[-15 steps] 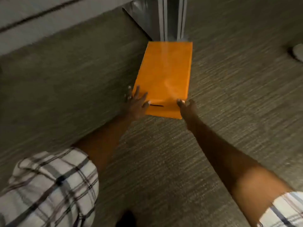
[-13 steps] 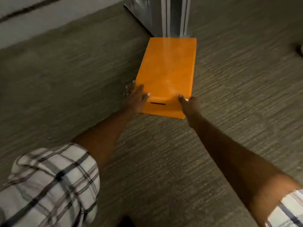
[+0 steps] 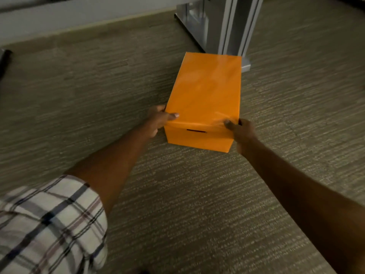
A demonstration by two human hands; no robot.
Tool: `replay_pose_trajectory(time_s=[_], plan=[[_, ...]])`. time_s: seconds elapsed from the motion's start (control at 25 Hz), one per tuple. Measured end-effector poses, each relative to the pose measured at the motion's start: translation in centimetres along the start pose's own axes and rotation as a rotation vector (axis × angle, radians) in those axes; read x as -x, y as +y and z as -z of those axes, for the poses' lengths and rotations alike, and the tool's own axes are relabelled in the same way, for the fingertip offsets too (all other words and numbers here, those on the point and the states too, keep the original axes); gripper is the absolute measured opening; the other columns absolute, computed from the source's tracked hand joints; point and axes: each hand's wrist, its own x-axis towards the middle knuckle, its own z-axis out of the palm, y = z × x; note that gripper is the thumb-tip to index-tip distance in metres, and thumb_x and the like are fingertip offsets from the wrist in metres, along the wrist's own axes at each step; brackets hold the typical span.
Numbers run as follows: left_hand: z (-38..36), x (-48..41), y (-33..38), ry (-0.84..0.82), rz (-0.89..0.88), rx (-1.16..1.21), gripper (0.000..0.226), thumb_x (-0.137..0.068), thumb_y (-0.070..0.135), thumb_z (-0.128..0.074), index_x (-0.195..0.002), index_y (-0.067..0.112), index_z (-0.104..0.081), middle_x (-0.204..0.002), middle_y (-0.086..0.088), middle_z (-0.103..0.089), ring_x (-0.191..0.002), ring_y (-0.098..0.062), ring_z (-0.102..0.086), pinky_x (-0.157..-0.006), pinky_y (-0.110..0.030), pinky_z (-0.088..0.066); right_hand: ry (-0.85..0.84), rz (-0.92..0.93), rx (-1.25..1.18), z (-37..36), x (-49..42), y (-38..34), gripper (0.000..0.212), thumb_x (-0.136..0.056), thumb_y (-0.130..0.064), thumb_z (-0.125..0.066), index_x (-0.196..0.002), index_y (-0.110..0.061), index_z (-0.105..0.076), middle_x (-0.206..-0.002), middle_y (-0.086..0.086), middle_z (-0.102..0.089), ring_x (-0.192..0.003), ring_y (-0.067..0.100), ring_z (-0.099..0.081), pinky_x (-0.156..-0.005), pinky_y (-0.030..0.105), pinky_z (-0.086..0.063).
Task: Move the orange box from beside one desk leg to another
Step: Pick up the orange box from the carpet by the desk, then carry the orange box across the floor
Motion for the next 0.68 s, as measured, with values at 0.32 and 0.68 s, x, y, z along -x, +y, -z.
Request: replay_pose_trajectory(time_s=[0.32, 0.68], plan=[[15.8, 7.8, -3.7, 0.202, -0.048, 0.088, 0.064, -0.086, 0.012, -0.075, -0.144, 0.015, -0.05, -0.139, -0.007, -0.061, -0.101, -0.017, -0.066, -0.086, -0.035, -0.053, -0.27, 0.121, 0.064, -12.3, 5.9, -3.7, 0.039, -0.099, -0.019, -0.066, -0.133, -0.001, -0.063, -0.124, 0.014, -0.069, -0.119, 0.036, -0.065, -0.094, 0.045, -0.053], [27.7, 14.3, -9.3, 0.294, 0.051, -0.056, 0.052, -0.089, -0.002, -0.067, -0.138, 0.001, -0.053, -0.141, -0.024, -0.058, -0.121, -0.034, -0.061, -0.107, -0.053, -0.047, -0.481, 0.007, 0.133, -24.7, 12.8, -0.9, 0.049, -0.105, -0.018, -0.058, -0.151, -0.005, -0.049, -0.15, 0.016, -0.056, -0.137, 0.039, -0.054, -0.114, 0.057, -0.044]])
